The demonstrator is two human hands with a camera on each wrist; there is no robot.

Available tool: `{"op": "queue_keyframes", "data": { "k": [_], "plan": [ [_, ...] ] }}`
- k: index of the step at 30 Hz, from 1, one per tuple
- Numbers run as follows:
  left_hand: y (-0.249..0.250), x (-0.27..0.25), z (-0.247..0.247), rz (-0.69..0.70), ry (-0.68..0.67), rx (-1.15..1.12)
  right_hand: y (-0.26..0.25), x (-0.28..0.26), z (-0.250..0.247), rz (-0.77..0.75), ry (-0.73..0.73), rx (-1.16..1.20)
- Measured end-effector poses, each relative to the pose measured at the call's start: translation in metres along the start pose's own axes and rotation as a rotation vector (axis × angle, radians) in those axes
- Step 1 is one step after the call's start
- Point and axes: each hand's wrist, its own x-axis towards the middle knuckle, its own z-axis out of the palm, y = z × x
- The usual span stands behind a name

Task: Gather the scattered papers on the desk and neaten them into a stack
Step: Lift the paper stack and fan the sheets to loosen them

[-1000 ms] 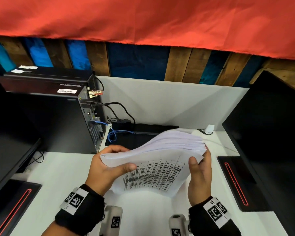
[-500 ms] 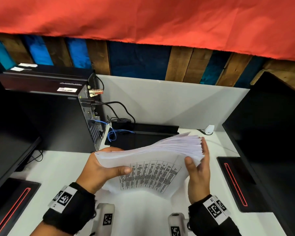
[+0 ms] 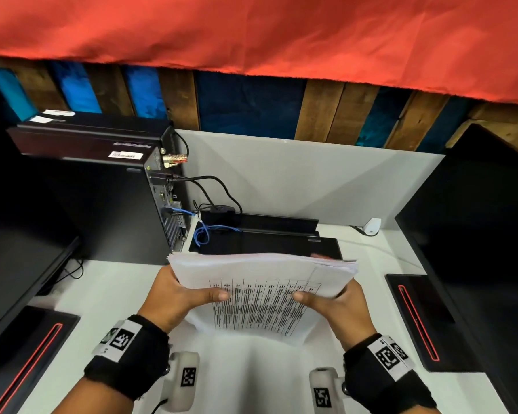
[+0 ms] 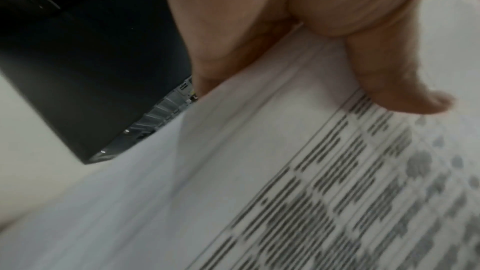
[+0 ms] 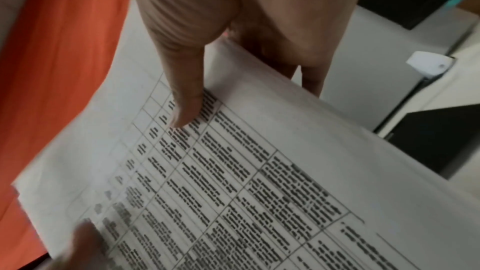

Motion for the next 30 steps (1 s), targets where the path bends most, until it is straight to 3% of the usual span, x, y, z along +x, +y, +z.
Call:
{"op": "queue_keyframes", "data": {
  "k": [3, 15, 19, 22, 25, 30],
  "plan": [
    [-0.020, -0.008, 0.003, -0.038, 0.089, -0.064, 0.004, -0.005, 0.000, 0.026, 0.005, 0.032],
    [-0.039, -0.012, 0.035, 0.017, 0.120, -0.051, 0.004, -0.008, 0.005, -0.027, -0.015, 0.110],
    [-0.040, -0.008, 0.036, 0.035, 0.206, -0.101, 0.004, -0.008, 0.002, -0.021, 0.028, 0.143],
    [-0.040, -0.006, 0.043, 0.042, 0.115, -0.029, 0.003, -0.008, 0.004, -0.029, 0.009, 0.147],
    [-0.038, -0.003, 0.045, 0.060, 0.169, -0.044, 0.002, -0.009, 0.006, -0.028, 0.037, 0.152],
    [-0.032, -0.003, 0.050, 0.120, 0.123, -0.003, 0.001, -0.008, 0.006, -0.035, 0.048, 0.159]
  ]
}}
